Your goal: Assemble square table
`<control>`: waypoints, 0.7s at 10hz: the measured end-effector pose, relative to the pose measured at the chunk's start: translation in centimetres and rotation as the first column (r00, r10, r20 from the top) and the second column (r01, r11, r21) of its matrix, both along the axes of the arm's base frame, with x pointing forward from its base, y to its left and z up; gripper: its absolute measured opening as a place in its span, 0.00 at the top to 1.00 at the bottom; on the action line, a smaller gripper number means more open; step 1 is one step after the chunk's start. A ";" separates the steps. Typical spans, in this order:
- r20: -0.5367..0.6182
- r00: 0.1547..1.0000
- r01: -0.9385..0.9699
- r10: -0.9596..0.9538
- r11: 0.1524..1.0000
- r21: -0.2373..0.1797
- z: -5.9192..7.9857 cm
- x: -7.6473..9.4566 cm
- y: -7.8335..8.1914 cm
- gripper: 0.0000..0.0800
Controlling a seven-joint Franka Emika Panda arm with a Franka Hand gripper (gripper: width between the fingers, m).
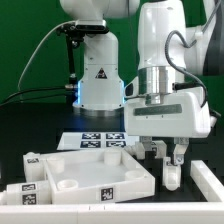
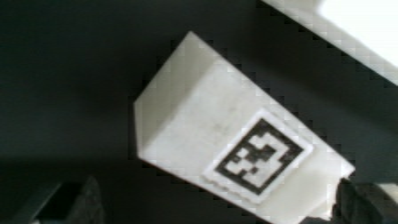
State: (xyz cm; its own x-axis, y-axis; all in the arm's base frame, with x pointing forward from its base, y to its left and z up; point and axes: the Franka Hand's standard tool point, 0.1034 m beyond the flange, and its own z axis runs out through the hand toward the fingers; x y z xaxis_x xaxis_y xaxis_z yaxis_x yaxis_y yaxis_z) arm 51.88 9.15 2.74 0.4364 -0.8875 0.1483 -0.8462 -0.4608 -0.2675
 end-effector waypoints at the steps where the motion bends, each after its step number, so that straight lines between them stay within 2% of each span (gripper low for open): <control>1: -0.063 0.996 -0.068 0.071 0.997 0.042 0.4 0.4 1.7 0.19; 2: -0.050 0.984 -0.168 0.169 0.985 0.021 1.1 1.3 1.7 0.19; 3: -0.036 0.979 -0.201 0.201 0.980 -0.006 0.9 1.3 1.3 0.19; 5: -0.035 0.980 -0.197 0.197 0.980 -0.012 0.5 1.0 1.3 0.19; 7: -0.045 0.983 -0.182 0.181 0.983 -0.016 -0.2 1.0 0.2 0.19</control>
Offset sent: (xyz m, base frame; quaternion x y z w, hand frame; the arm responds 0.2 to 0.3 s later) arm -0.0185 -0.0035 -0.0164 0.0351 0.0273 0.0114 0.9989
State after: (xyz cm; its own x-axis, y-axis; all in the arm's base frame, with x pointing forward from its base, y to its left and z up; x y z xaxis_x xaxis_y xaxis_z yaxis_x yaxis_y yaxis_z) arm 52.84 9.37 2.59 0.5960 -0.7902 0.1431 -0.7588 -0.6125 -0.2216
